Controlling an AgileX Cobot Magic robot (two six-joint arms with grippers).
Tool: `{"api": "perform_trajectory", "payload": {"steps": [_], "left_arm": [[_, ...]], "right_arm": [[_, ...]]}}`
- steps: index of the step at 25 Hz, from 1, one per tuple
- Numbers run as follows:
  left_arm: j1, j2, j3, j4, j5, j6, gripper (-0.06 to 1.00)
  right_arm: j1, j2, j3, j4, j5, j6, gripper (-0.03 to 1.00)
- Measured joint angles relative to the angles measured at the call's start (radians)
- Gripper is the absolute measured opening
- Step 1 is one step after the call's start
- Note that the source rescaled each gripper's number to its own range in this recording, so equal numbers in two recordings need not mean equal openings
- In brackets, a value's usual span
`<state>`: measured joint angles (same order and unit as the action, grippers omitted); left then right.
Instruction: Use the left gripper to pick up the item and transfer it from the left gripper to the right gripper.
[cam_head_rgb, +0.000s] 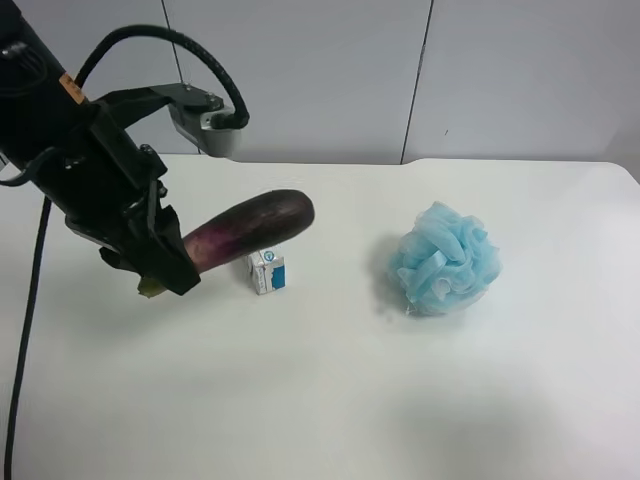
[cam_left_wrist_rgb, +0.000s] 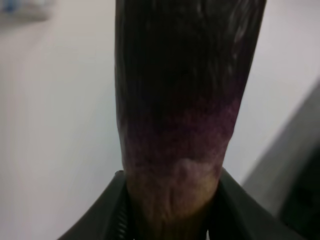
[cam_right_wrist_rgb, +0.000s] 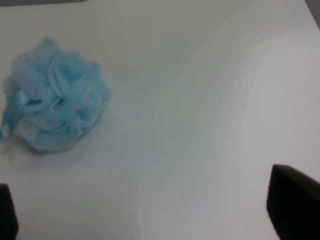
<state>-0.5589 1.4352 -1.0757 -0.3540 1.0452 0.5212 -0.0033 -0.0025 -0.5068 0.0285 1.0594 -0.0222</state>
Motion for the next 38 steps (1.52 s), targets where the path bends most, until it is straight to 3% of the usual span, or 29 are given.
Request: {"api": "perform_trajectory", "payload": {"steps": [6, 14, 19, 22, 25, 30, 38], "left_arm": [[-0.030, 0.000, -0.047, -0.176, 0.139, 0.091, 0.00], [-0.030, 0.041, -0.049, -0.206, 0.164, 0.095, 0.00], [-0.030, 0.107, -0.049, -0.218, 0.165, 0.091, 0.00], [-0.030, 0.146, -0.049, -0.232, 0.164, 0.091, 0.00], [-0.030, 0.174, -0.049, -0.233, 0.164, 0.091, 0.00], [-0.030, 0.203, -0.049, -0.234, 0.164, 0.096, 0.00], [-0.030, 0.203, -0.049, -0.236, 0.163, 0.099, 0.00]], "right_arm": [[0.000, 0.000, 0.000, 0.000, 0.000, 0.000, 1.00], [0.000, 0.000, 0.000, 0.024, 0.000, -0.002, 1.00], [0.003, 0.130, -0.001, 0.227, -0.001, -0.182, 1.00], [0.050, 0.258, -0.040, 0.339, -0.030, -0.297, 1.00], [0.124, 0.397, -0.109, 0.356, -0.062, -0.397, 1.00], [0.342, 0.621, -0.248, 0.304, -0.084, -0.484, 1.00], [0.781, 0.902, -0.373, 0.068, -0.085, -0.522, 1.00]]}}
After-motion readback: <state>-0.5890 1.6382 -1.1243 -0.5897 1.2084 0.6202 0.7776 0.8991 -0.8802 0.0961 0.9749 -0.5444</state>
